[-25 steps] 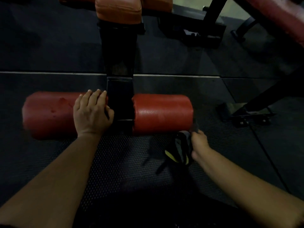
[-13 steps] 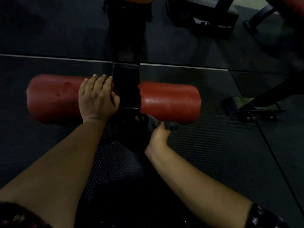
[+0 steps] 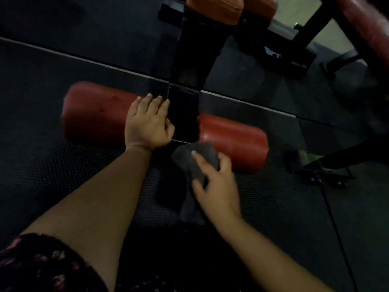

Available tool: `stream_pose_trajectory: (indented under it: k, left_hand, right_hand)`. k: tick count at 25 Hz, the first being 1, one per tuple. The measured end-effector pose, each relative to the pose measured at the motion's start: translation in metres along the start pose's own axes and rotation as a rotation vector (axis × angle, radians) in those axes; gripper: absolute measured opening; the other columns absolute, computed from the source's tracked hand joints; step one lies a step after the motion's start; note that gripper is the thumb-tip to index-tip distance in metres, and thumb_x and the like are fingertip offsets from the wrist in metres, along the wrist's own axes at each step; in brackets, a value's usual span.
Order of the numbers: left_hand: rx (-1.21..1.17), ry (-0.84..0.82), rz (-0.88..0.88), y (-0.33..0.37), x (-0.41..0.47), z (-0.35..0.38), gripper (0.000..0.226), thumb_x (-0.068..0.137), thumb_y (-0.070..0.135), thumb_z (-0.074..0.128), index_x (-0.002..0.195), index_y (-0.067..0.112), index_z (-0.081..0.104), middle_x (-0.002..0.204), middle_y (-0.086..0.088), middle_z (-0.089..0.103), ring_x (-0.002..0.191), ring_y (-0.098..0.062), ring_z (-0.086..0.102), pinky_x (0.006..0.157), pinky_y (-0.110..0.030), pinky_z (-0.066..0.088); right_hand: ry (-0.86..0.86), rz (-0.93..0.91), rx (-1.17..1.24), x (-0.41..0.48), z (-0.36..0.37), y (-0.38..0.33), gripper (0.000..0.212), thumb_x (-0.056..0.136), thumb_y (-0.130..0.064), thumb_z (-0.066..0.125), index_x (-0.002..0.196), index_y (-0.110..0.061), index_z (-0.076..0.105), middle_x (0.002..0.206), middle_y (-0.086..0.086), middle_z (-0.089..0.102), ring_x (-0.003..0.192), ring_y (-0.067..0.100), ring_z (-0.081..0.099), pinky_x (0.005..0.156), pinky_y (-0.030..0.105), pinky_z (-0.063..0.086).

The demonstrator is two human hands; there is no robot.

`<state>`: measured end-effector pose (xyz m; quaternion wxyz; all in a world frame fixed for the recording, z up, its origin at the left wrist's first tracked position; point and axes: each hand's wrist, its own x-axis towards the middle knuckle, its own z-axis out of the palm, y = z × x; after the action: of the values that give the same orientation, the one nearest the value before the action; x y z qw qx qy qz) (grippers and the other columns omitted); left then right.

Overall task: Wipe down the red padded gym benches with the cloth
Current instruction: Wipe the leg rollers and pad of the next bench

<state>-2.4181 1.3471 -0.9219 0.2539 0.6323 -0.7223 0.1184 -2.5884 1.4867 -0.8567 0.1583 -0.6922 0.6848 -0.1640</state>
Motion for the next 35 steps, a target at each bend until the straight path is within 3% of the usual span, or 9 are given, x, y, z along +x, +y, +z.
stream_pose_trajectory:
  k: [5,11,15,18,26,28,30,32,35]
  left_hand:
    - [-0.029,-0.111,-0.018,0.003,0.002,-0.007,0.063,0.082,0.036,0.033,0.131,0.006,0.061,0.133,-0.015,0.06,0.128,-0.037,0.05,0.111,-0.049,0.029]
    - [-0.006,-0.145,-0.016,0.004,0.002,-0.008,0.064,0.083,0.037,0.032,0.132,0.007,0.06,0.134,-0.014,0.06,0.129,-0.035,0.049,0.111,-0.047,0.026]
    - [-0.027,-0.146,-0.004,0.003,0.002,-0.006,0.062,0.082,0.036,0.036,0.13,0.006,0.062,0.131,-0.016,0.061,0.126,-0.038,0.052,0.11,-0.048,0.032]
    - [-0.023,-0.146,-0.005,0.003,0.001,-0.007,0.061,0.082,0.035,0.036,0.129,0.006,0.063,0.13,-0.017,0.062,0.125,-0.038,0.053,0.109,-0.048,0.032]
    - [-0.021,-0.157,-0.005,0.003,0.0,-0.01,0.062,0.083,0.035,0.034,0.13,0.005,0.061,0.132,-0.017,0.061,0.126,-0.037,0.051,0.11,-0.048,0.03]
    - [-0.026,-0.142,-0.011,0.001,0.0,-0.008,0.062,0.083,0.035,0.035,0.13,0.005,0.061,0.133,-0.017,0.06,0.127,-0.037,0.05,0.111,-0.047,0.029]
    - [-0.027,-0.128,-0.008,0.002,0.0,-0.006,0.062,0.083,0.034,0.035,0.131,0.004,0.061,0.133,-0.018,0.06,0.128,-0.037,0.049,0.112,-0.047,0.027]
    - [-0.031,-0.102,-0.006,0.003,0.0,-0.003,0.061,0.084,0.034,0.035,0.13,0.003,0.061,0.133,-0.019,0.06,0.128,-0.038,0.049,0.112,-0.047,0.026]
    - [-0.035,-0.064,-0.001,0.002,-0.001,-0.001,0.06,0.084,0.033,0.038,0.129,0.002,0.062,0.131,-0.019,0.061,0.126,-0.039,0.051,0.111,-0.046,0.026]
  right_hand:
    - [0.237,-0.146,-0.633,0.114,-0.058,-0.011,0.048,0.092,-0.03,0.058,0.138,-0.042,0.049,0.151,0.005,0.026,0.117,0.037,0.042,0.08,0.044,0.048]
    - [-0.096,-0.059,-0.784,0.162,-0.019,-0.021,0.039,0.099,-0.023,0.041,0.136,-0.03,0.053,0.151,0.004,0.022,0.118,0.039,0.036,0.083,0.044,0.04]
    - [0.126,-0.24,-0.924,0.1,0.002,-0.016,0.037,0.095,-0.021,0.037,0.12,-0.024,0.064,0.138,0.011,0.04,0.101,0.039,0.047,0.065,0.04,0.041]
    - [0.171,-0.282,-0.939,0.061,0.028,-0.002,0.038,0.088,-0.019,0.037,0.1,-0.019,0.073,0.128,0.012,0.054,0.085,0.037,0.053,0.06,0.04,0.048]
    - [0.331,-0.44,-0.956,0.033,0.062,0.029,0.034,0.09,-0.02,0.041,0.105,-0.016,0.072,0.13,0.008,0.042,0.086,0.032,0.042,0.056,0.034,0.043]
    - [0.163,-0.568,-0.925,0.015,0.062,0.055,0.034,0.084,-0.027,0.049,0.108,-0.024,0.072,0.133,0.006,0.04,0.088,0.033,0.045,0.057,0.036,0.046]
    - [0.043,-0.495,-0.75,0.003,0.043,0.088,0.043,0.074,-0.032,0.065,0.117,-0.038,0.067,0.133,0.004,0.04,0.088,0.034,0.053,0.058,0.038,0.052]
    - [0.142,-0.297,-0.349,-0.003,0.012,0.109,0.055,0.073,-0.028,0.063,0.127,-0.042,0.059,0.134,0.009,0.043,0.101,0.034,0.056,0.078,0.039,0.055]
    - [0.557,0.049,0.198,0.025,-0.041,0.118,0.049,0.08,-0.018,0.056,0.128,-0.027,0.062,0.134,0.019,0.039,0.118,0.026,0.047,0.107,0.016,0.033]
